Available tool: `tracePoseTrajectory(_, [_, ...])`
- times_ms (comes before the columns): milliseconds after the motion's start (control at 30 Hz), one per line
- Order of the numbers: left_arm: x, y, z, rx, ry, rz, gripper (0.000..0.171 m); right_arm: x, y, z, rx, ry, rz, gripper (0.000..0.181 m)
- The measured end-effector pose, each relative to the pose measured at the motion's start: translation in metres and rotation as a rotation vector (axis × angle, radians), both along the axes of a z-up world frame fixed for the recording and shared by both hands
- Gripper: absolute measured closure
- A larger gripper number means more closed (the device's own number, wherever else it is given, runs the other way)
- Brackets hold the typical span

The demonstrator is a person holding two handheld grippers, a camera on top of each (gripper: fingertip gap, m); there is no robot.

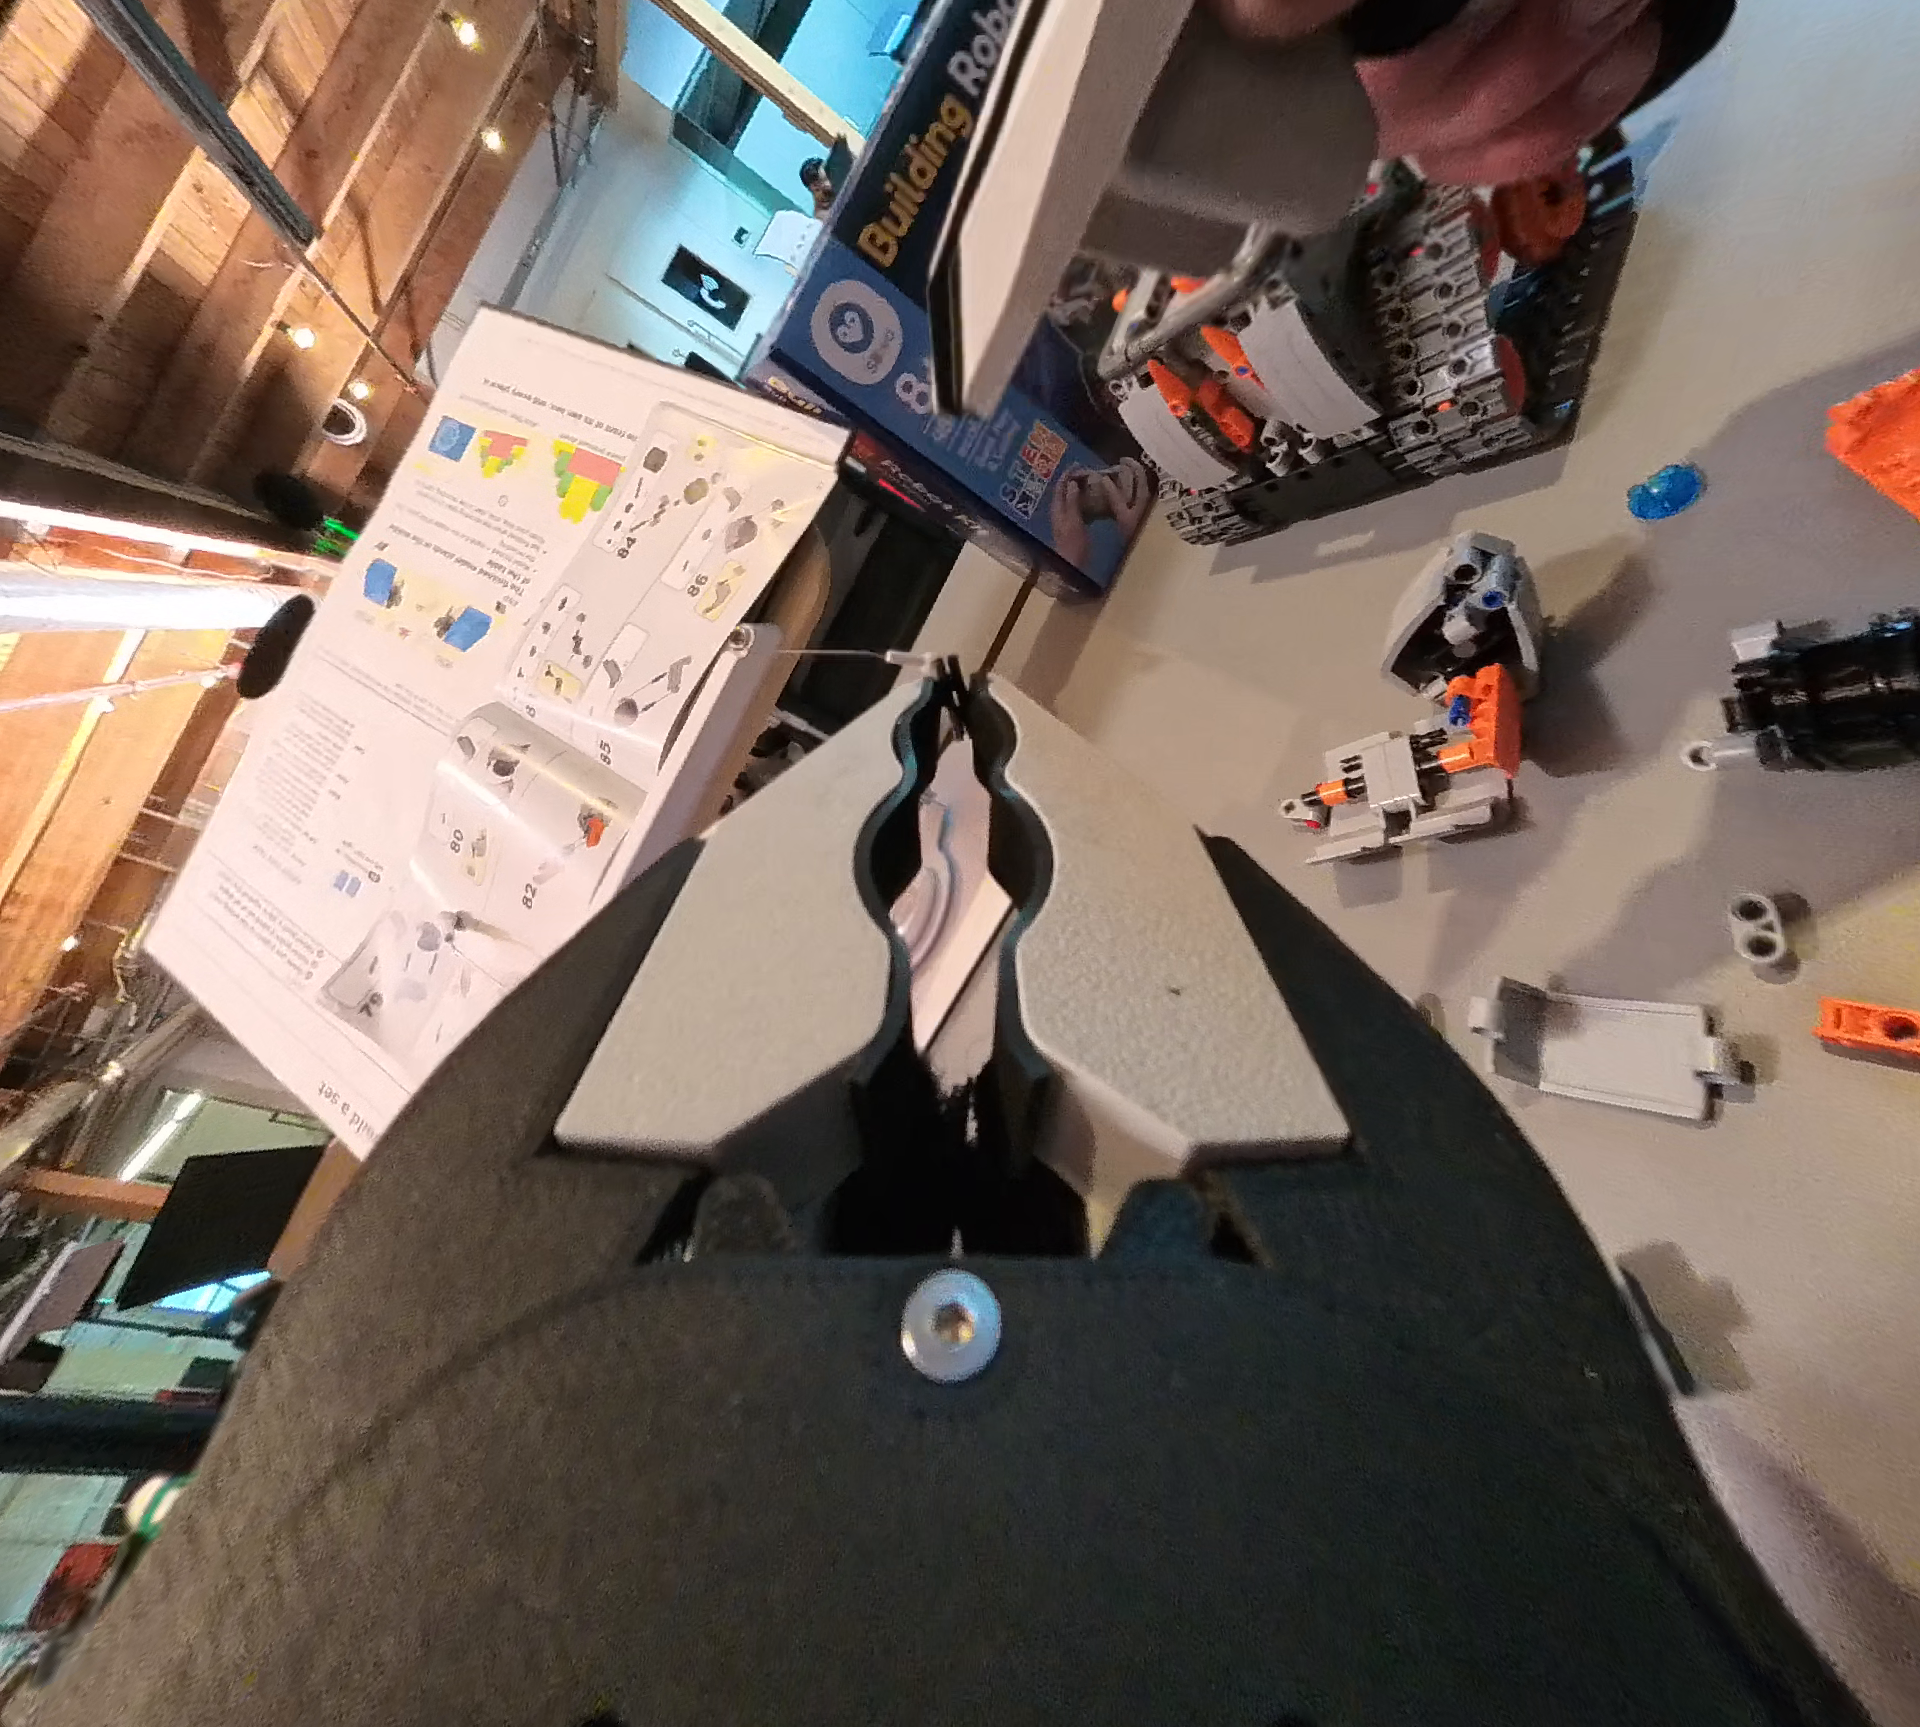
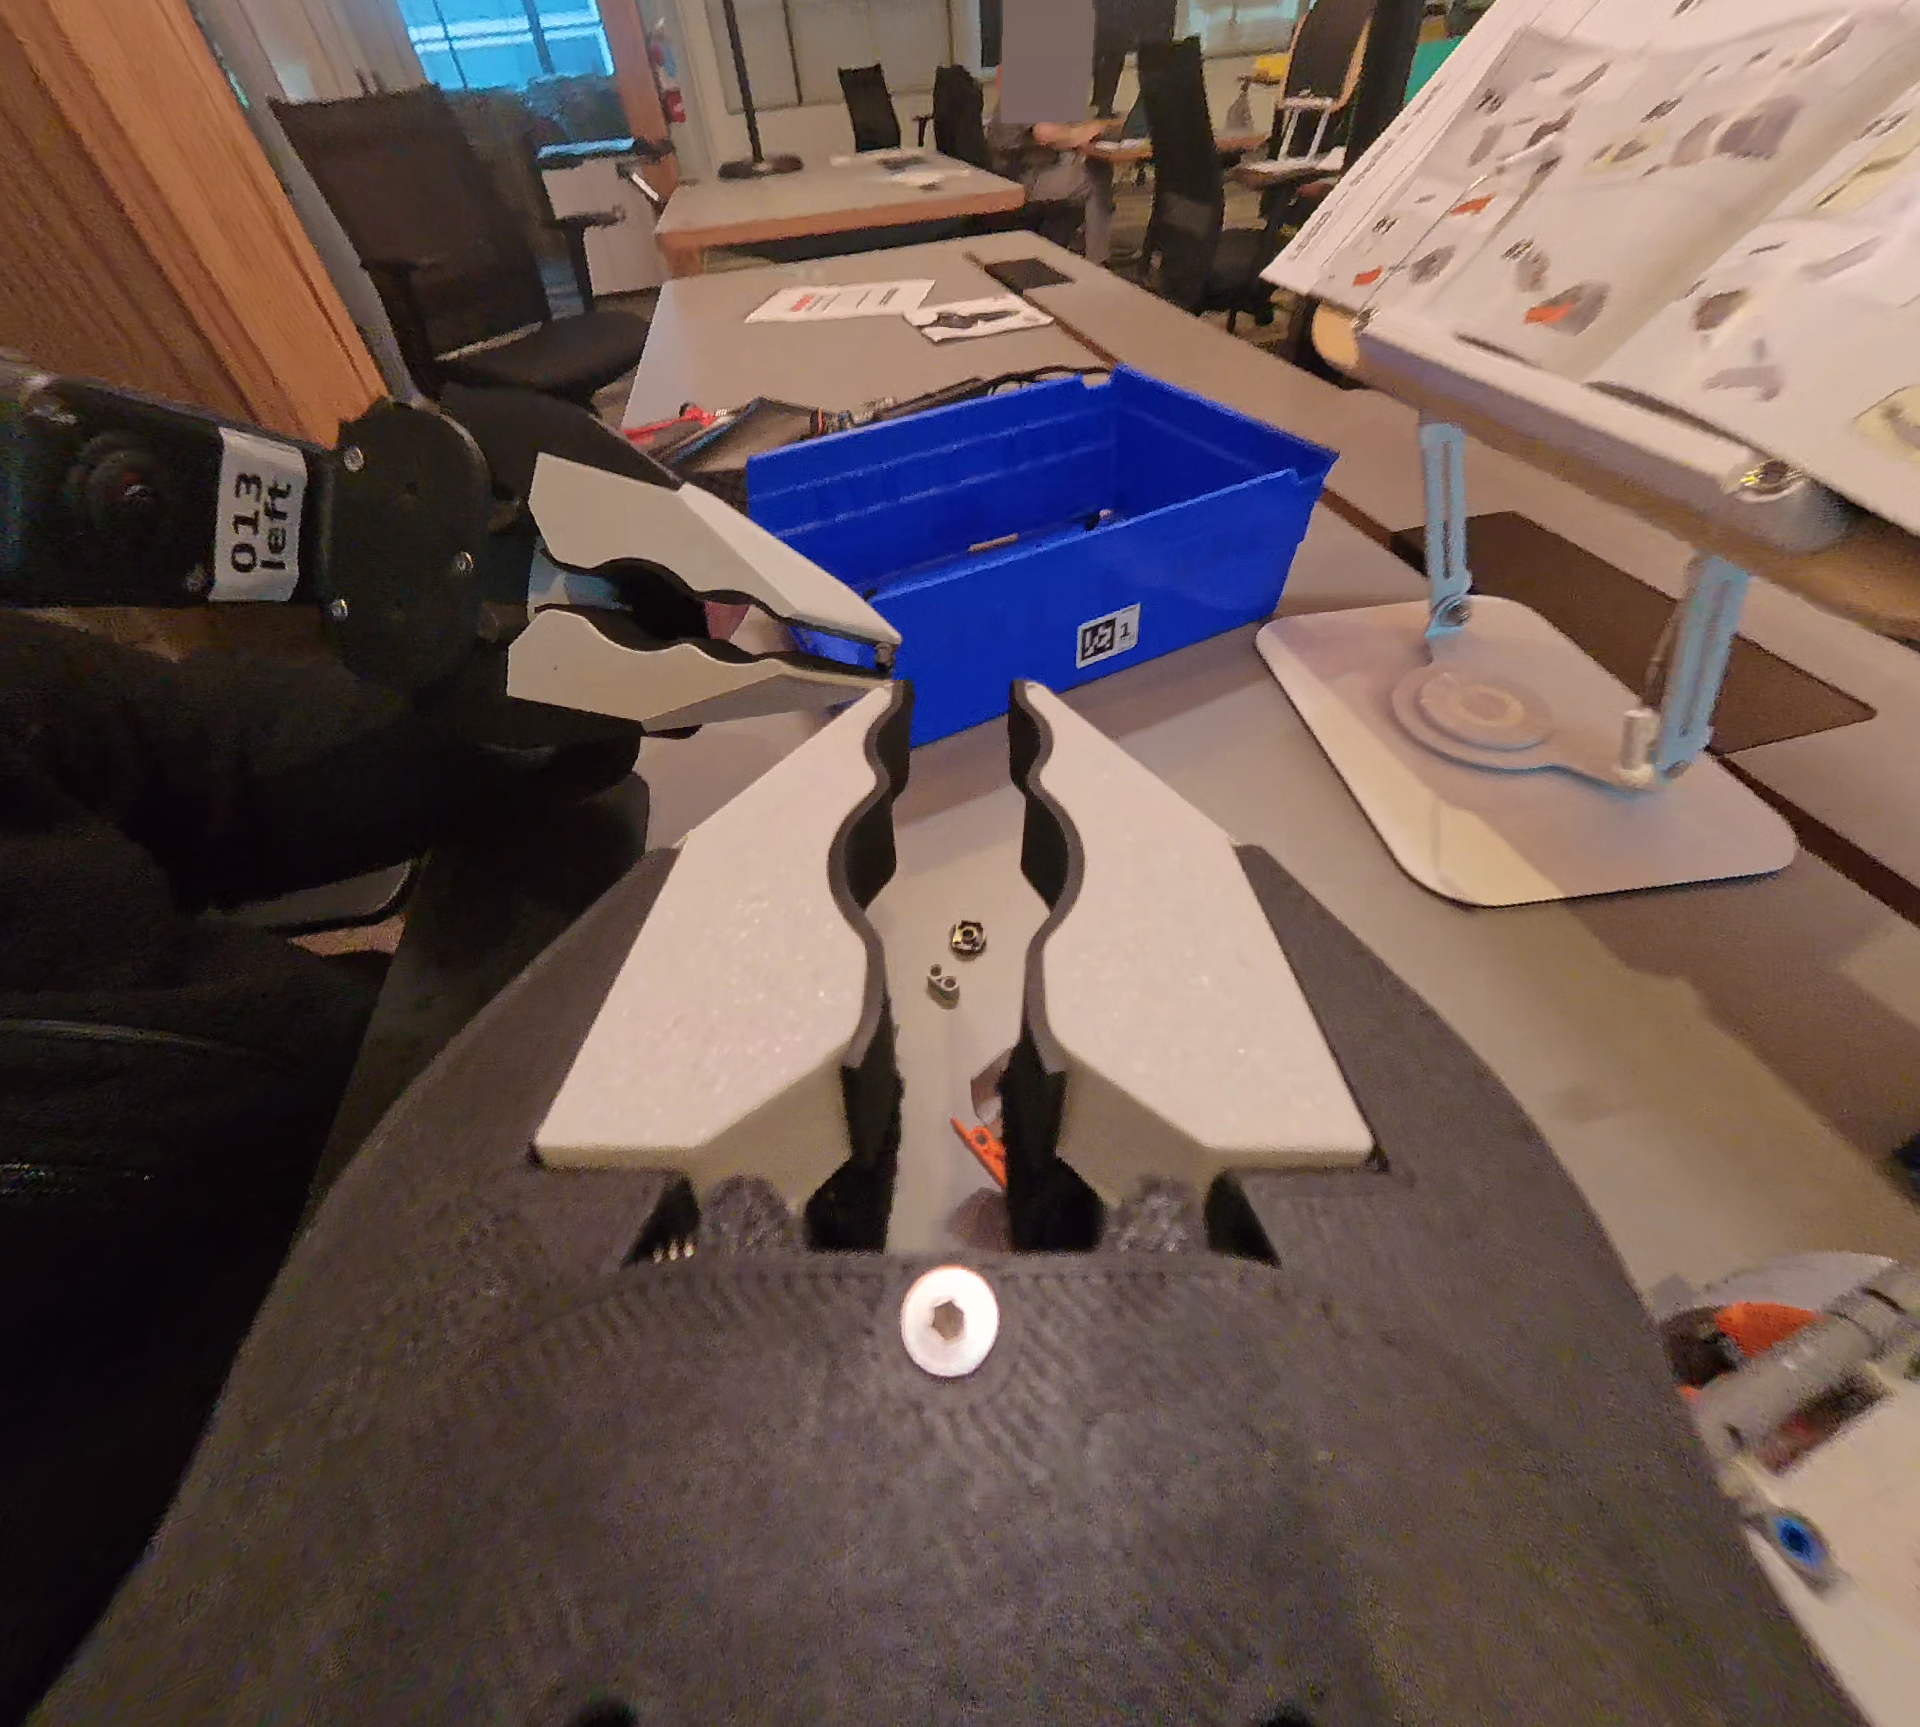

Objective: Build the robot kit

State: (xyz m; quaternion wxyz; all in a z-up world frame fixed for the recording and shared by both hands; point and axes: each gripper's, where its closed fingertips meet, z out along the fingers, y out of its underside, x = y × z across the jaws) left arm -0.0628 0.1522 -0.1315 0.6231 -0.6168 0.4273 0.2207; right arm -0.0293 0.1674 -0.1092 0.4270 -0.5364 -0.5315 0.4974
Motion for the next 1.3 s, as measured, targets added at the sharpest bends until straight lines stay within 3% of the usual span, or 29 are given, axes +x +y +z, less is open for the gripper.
tracePoseTrajectory(100, [-0.003,0.001,0.003,0.007,-0.011,0.004,0.169,0.007,0.008,0.009,-0.016,0.031,-0.018,0.165])
tracePoseTrajectory(867, [0.017,0.0,-0.01,0.041,0.119,-0.02,0.169,-0.016,-0.017,-0.028,-0.113,-0.06,0.09,0.162])
tracePoseTrajectory(1300, [0.023,-0.001,-0.017,0.057,0.219,-0.025,0.169,-0.018,-0.023,-0.034,-0.117,-0.068,0.121,0.18])
